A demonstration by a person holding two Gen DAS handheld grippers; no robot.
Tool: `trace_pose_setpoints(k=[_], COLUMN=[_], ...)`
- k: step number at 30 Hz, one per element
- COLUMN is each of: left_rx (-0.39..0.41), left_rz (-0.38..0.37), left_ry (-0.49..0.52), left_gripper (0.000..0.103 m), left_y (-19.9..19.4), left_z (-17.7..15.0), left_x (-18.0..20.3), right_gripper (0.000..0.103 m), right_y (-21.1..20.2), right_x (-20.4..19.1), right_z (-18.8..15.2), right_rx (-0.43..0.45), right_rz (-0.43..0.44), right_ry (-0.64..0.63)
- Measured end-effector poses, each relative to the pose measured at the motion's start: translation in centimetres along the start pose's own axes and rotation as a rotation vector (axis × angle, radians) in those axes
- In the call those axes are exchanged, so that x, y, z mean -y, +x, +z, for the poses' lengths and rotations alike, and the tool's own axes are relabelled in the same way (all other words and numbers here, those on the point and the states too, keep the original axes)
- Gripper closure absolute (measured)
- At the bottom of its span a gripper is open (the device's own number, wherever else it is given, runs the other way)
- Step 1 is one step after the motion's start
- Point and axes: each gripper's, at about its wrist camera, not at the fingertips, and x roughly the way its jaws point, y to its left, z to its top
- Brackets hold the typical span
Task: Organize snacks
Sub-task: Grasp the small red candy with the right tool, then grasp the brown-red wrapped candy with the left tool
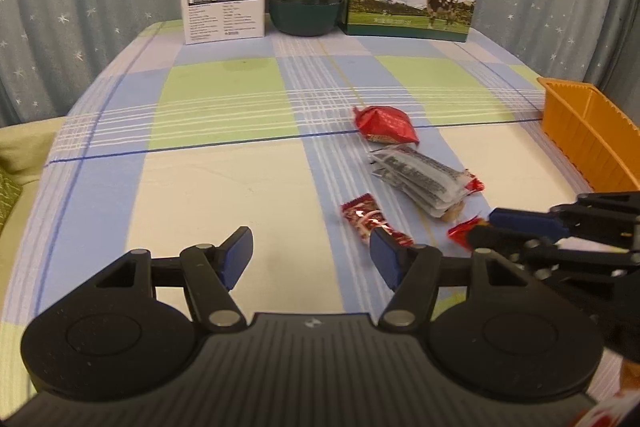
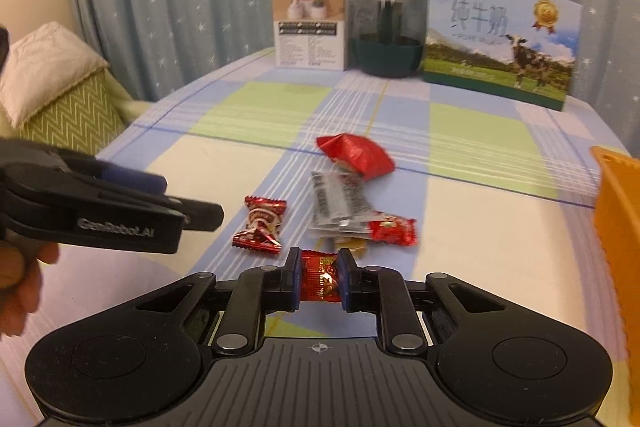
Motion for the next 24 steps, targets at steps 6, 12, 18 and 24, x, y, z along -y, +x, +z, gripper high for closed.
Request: trace_pose_setpoints(k=[6, 12, 18, 24], left_rx=[-0.009, -0.008, 0.0, 0.011], left_rz=[-0.048, -0.045, -0.04, -0.037], left_ry=[0.02, 0.026, 0.004, 0.004], left_gripper=[0.046, 0.046, 0.046, 0.053], left_y=[1.1, 1.7, 2.2, 2.7], left_z=[-0.1, -0.2, -0.2, -0.2], left_x=[1.6, 2.5, 2.4, 2.8], right_gripper=[0.084, 0.084, 0.077, 0.08], right_y=[-1.4, -1.1, -0.6, -0.6], right_x=[2.1, 2.8, 3.3, 3.0], right_z=[-0.9, -2.3, -2.8, -2.7], right_rx=[-0.05, -0.077, -0.094, -0.1], right_rz=[-0.066, -0.105, -0.108, -0.12], right_ry=[0.059, 0.031, 0.059, 0.055])
